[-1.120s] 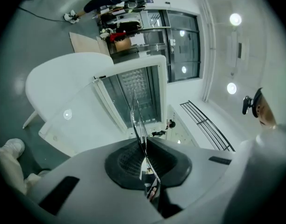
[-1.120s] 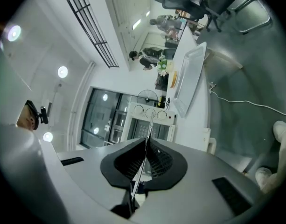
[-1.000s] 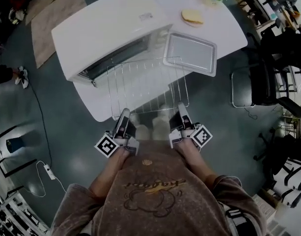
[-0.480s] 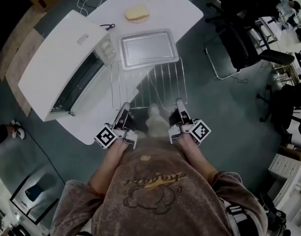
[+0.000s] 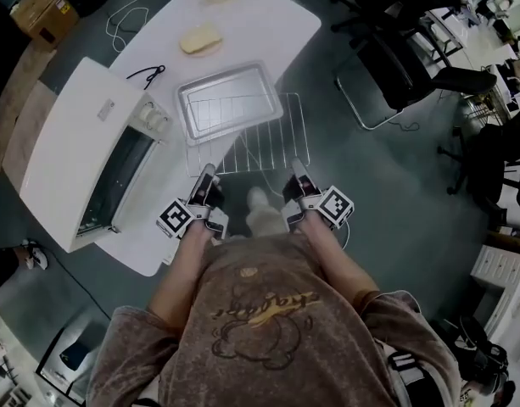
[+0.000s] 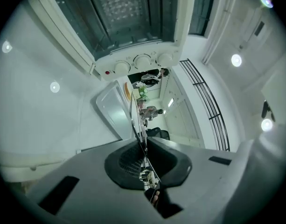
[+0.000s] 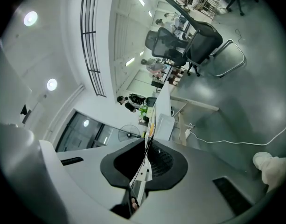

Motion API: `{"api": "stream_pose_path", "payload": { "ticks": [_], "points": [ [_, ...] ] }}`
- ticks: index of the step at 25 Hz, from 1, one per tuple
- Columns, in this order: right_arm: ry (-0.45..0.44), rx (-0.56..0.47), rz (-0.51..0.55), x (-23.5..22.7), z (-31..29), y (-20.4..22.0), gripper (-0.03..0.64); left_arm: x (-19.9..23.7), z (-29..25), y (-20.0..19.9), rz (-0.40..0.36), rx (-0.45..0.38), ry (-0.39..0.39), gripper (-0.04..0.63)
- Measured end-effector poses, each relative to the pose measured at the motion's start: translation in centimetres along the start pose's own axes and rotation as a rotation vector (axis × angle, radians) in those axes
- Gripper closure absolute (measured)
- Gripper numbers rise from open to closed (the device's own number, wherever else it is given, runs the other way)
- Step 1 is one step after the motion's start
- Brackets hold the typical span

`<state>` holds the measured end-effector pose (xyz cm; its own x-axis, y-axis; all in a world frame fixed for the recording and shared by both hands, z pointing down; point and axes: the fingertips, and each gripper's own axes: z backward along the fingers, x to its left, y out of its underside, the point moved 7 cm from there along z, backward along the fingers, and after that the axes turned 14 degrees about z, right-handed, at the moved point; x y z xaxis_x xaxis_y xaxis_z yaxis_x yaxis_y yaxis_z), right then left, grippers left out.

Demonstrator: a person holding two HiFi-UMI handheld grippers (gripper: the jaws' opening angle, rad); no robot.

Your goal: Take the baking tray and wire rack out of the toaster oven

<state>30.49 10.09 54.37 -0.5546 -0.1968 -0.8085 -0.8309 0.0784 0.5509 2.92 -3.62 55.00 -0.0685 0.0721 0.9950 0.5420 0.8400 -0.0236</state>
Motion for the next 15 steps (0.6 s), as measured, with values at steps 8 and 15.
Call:
{"api": "stream_pose_path", "payload": {
  "ticks": [8, 15],
  "points": [
    [0.003, 0.006, -0.065, -0.9, -7.3, -0.8, 0.606, 1.4, -5.7, -4.7, 0.014, -0.015, -0.039, 0.586],
    [0.016, 0.027, -0.079, -1.7, -12.1, -1.2, 0.606, 2.6, -8.7, -7.4, 0.038, -0.035, -0.083, 0.586]
  ]
}}
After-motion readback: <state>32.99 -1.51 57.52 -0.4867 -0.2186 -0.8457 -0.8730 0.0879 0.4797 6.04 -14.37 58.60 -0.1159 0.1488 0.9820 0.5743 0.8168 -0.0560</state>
